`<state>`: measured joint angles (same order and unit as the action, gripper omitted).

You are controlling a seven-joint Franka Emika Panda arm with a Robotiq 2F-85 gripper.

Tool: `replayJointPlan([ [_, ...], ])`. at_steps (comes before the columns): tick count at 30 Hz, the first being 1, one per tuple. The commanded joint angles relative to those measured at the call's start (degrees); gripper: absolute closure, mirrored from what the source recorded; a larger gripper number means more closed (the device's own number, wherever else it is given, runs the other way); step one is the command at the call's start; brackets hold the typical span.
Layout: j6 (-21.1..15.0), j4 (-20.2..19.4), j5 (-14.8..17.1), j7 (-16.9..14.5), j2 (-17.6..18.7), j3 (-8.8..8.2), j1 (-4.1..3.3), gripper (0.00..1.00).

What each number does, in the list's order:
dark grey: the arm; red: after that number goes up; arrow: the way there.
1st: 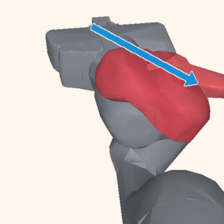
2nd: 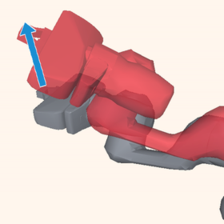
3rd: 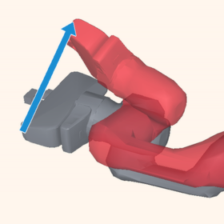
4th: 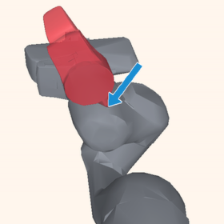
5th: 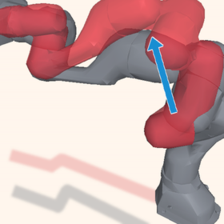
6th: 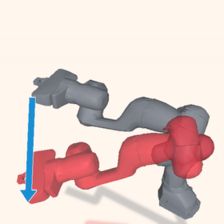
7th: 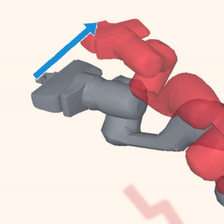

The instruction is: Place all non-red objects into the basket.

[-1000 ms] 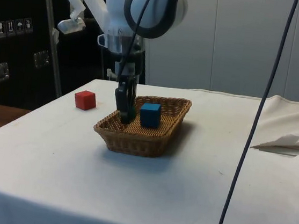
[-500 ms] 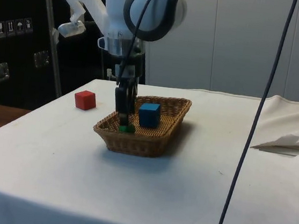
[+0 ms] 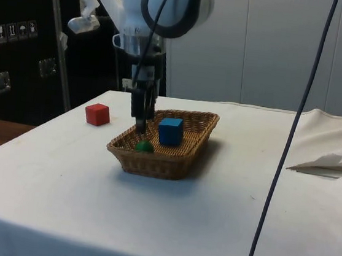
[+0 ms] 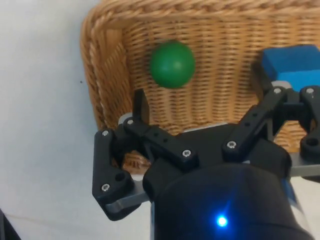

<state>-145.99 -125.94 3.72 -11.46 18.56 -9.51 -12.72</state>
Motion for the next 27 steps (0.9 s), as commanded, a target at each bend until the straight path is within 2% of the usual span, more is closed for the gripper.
replayJointPlan([
  [1,0.92,-0.11,0.17,-0.34,-0.92,-0.11,0.17,0.00],
  [3,1.09,0.00,0.00,-0.17,-1.03,-0.40,0.00,0.00],
  [4,1.72,0.00,0.06,-0.34,-1.60,-0.57,0.17,0.00],
  [17,5.21,0.52,-0.29,0.17,-5.27,-3.04,0.00,0.00],
  [27,5.73,0.63,0.00,0.29,-6.76,-4.07,0.00,0.00],
])
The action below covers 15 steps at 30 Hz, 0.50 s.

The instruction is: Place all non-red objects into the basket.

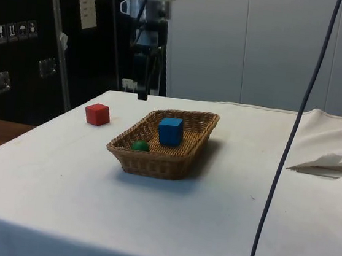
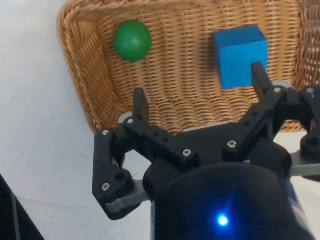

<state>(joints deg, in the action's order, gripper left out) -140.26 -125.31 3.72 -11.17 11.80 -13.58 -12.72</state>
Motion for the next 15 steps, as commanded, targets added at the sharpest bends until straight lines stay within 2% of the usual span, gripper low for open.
replayJointPlan([
  [1,0.69,0.06,-0.46,0.69,-0.52,-0.29,-0.06,0.00],
  [15,2.23,-0.06,-0.52,2.01,-3.44,-1.72,-0.06,0.00],
])
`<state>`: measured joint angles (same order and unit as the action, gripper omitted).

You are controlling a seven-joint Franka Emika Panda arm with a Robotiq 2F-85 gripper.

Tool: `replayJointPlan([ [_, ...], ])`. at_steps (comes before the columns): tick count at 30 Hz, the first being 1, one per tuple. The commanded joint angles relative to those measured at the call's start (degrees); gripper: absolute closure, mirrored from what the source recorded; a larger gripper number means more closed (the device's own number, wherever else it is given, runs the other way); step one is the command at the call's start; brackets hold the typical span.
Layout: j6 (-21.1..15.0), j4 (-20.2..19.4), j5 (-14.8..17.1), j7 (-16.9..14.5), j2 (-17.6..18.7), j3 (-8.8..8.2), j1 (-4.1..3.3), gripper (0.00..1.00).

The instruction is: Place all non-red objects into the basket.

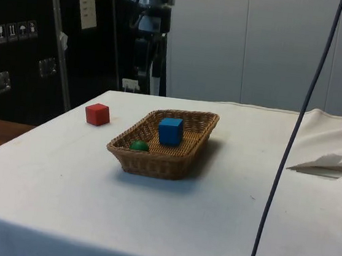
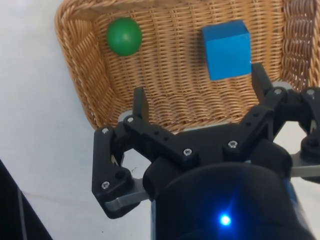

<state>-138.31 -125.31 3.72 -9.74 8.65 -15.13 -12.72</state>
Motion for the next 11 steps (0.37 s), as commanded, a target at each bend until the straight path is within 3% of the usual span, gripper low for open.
replayJointPlan([
  [1,0.34,-0.11,-0.52,0.63,-0.40,-0.23,-0.06,0.00],
  [11,0.23,-0.11,0.00,0.97,-1.09,-0.86,0.00,0.00],
])
